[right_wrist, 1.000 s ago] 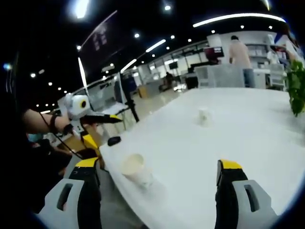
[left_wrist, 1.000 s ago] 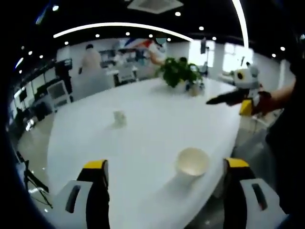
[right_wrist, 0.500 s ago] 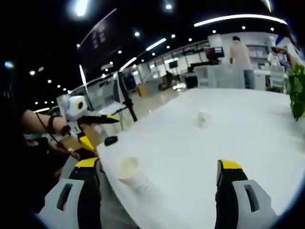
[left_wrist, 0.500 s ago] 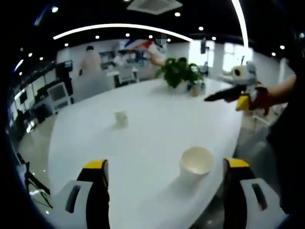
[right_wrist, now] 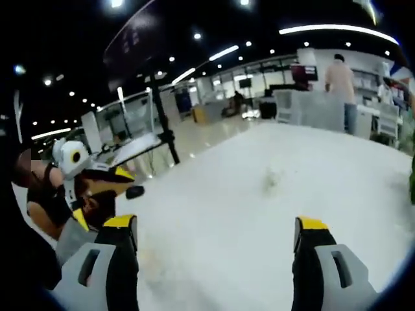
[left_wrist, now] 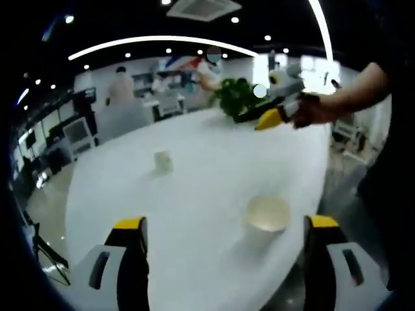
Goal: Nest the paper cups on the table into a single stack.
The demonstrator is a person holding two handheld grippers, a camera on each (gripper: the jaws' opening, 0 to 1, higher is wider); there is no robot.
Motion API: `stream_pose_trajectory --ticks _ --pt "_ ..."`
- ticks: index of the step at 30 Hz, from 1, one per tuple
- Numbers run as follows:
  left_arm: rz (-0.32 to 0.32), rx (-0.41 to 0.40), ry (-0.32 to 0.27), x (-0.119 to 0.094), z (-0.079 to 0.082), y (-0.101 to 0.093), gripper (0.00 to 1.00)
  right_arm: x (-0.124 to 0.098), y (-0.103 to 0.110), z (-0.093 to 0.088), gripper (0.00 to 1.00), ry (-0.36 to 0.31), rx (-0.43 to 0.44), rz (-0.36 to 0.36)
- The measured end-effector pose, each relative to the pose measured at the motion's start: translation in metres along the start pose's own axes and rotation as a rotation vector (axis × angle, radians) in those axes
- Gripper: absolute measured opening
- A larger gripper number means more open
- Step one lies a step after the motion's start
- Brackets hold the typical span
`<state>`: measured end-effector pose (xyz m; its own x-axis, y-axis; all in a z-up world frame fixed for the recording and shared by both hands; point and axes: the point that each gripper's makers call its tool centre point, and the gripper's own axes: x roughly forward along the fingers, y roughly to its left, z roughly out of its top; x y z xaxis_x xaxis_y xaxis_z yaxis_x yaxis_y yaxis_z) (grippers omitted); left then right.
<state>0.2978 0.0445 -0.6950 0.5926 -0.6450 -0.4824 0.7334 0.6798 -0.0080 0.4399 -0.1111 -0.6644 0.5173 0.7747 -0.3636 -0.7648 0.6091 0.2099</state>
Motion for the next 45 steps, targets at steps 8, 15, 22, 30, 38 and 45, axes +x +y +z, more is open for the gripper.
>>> stream_pose_trajectory --ticks 8,15,22,30,38,45 --pt "0.004 -0.034 -0.024 0.002 0.002 0.003 0.99 0.055 -0.046 0.015 0.95 0.044 -0.039 -0.019" --pt "0.014 -0.06 -0.028 0.006 -0.004 0.013 0.99 0.102 -0.069 0.005 0.88 0.106 -0.077 -0.014" --pt "0.027 -0.097 -0.02 0.01 -0.012 0.013 0.99 0.134 -0.098 -0.003 0.85 0.133 -0.104 -0.034" --pt "0.031 -0.116 0.002 0.011 -0.021 0.008 0.99 0.165 -0.125 -0.011 0.77 0.175 -0.124 -0.049" --pt "0.036 -0.131 0.007 0.012 -0.022 -0.001 0.99 0.182 -0.151 -0.015 0.66 0.195 -0.112 -0.063" --pt "0.04 -0.148 0.01 0.013 -0.024 -0.006 0.99 0.197 -0.145 -0.018 0.64 0.236 -0.157 -0.055"
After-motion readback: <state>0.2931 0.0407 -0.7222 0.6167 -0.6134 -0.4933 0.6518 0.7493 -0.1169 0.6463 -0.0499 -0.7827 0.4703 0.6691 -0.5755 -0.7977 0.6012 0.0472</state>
